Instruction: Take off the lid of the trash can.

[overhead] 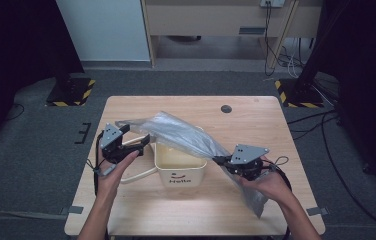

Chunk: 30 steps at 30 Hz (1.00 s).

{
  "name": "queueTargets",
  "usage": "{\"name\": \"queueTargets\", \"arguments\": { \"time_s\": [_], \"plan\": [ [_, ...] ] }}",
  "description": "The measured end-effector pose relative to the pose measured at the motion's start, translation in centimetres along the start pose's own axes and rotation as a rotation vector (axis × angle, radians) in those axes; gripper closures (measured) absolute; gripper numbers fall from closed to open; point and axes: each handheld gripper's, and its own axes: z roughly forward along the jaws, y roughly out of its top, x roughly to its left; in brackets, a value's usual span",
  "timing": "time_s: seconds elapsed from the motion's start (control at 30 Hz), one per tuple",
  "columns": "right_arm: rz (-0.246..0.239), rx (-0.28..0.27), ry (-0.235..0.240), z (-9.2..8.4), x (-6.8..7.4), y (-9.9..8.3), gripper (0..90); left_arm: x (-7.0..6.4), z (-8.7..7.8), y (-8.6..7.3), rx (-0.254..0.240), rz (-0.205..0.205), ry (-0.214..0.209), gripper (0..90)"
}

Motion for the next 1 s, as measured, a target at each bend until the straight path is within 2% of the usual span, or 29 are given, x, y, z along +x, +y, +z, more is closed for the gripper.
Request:
{"name": "queueTargets", "arguments": {
  "time_s": [0.17, 0.33, 0.43, 0.47, 0.6, 0.63, 0.67, 0.7, 0.73, 0.83, 0.9, 0.93, 1.0],
  "plan": [
    [-0.006, 0.003, 0.016, -0.5, 0.1, -0.5, 90.0, 0.3, 0.0, -0.2, -0.006, -0.002, -0.020, 6.2],
    [-0.010, 0.010, 0.024, -0.7, 0.2, -0.9, 90.0, 0.6, 0.1, -0.1, -0.026, -0.021, -0.039, 4.9],
    [-0.009, 0.014, 0.026, -1.0, 0.1, -1.2, 90.0, 0.5, 0.0, 0.2, -0.029, -0.009, -0.049, 4.9],
    [-0.008, 0.014, 0.025, -1.0, 0.0, -1.2, 90.0, 0.5, 0.1, 0.4, -0.030, 0.006, -0.063, 4.9],
    [-0.006, 0.017, 0.024, -1.5, -0.2, -1.5, 90.0, 0.2, 0.7, 0.5, 0.004, 0.030, -0.097, 3.8],
    [-0.002, 0.017, 0.028, -1.7, -0.2, -1.7, 90.0, 0.2, 0.9, 0.5, 0.013, 0.027, -0.102, 3.4],
    [-0.001, 0.018, 0.027, -1.8, -0.2, -1.7, 90.0, 0.2, 1.1, 0.4, 0.035, 0.007, -0.113, 3.3],
    [0.001, 0.023, 0.023, -1.9, -0.3, -1.9, 90.0, 0.2, 1.1, 0.4, 0.035, 0.007, -0.113, 3.3],
    [0.006, 0.024, 0.019, -2.0, -0.4, -2.0, 90.0, 0.1, 1.5, 0.1, 0.055, -0.007, -0.151, 3.9],
    [0.015, 0.027, 0.012, -2.0, -0.6, -2.2, 90.0, -0.3, 1.7, -0.2, 0.080, -0.013, -0.189, 4.5],
    [0.018, 0.028, 0.012, -1.9, -0.6, -2.3, 90.0, -0.3, 1.8, -0.2, 0.086, -0.018, -0.205, 6.9],
    [0.019, 0.031, 0.012, -1.7, -0.7, -2.3, 90.0, -0.4, 1.9, -0.4, 0.099, -0.025, -0.231, 8.8],
    [0.017, 0.033, 0.012, -1.6, -0.7, -2.2, 90.0, -0.5, 1.9, -0.4, 0.099, -0.024, -0.230, 16.6]
  ]
}}
